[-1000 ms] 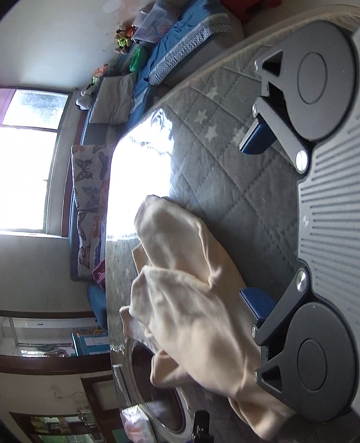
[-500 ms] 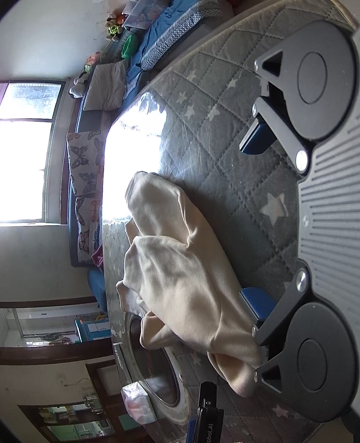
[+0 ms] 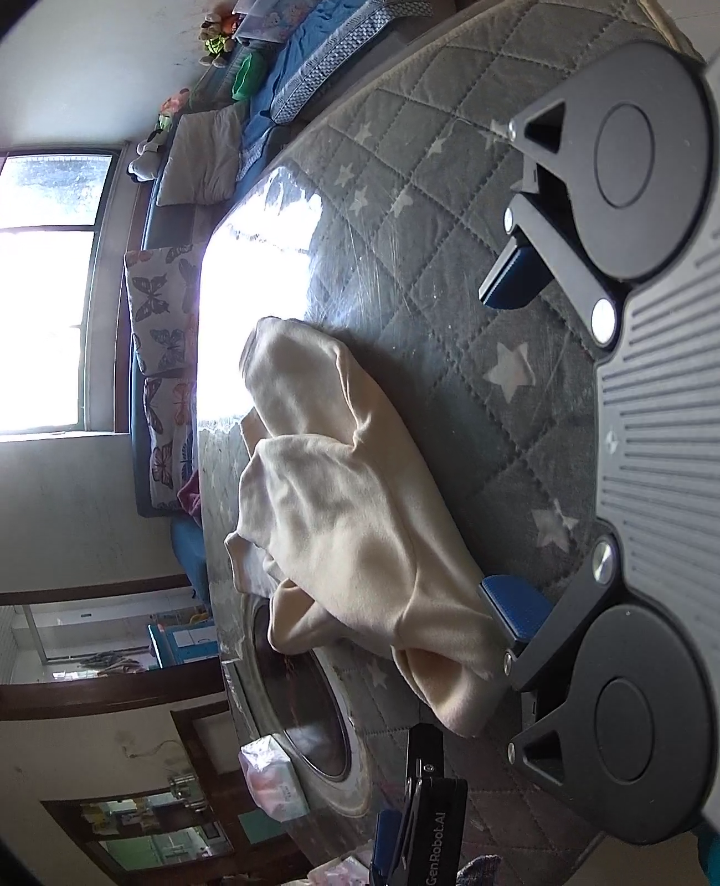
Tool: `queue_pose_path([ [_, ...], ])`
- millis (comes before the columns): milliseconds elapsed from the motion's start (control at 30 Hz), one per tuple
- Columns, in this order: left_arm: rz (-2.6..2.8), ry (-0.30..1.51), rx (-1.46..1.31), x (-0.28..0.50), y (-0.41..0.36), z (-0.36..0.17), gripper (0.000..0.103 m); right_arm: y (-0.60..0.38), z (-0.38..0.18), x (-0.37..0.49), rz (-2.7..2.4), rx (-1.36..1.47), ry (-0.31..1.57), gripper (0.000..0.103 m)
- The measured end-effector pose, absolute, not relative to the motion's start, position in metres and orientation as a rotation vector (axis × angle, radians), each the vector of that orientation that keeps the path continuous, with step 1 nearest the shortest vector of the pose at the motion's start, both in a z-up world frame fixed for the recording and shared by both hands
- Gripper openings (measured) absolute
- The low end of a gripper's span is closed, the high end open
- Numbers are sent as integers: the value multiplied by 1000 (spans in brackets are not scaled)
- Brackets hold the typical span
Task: Fold clothes
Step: 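Move both grippers toward the crumpled cream sweatshirt on the table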
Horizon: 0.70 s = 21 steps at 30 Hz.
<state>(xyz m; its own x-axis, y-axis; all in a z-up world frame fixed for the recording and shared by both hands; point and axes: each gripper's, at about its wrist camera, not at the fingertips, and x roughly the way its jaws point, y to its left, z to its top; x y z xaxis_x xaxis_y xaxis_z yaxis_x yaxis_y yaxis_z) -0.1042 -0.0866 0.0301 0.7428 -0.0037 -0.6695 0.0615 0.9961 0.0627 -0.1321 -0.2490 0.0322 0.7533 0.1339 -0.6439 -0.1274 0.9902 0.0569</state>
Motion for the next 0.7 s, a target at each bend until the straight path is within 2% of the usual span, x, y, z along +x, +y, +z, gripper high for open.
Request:
queue_pose_path([
  [700, -70, 748, 137, -120, -107, 26, 103, -234, 29, -141, 155, -49, 750, 103],
])
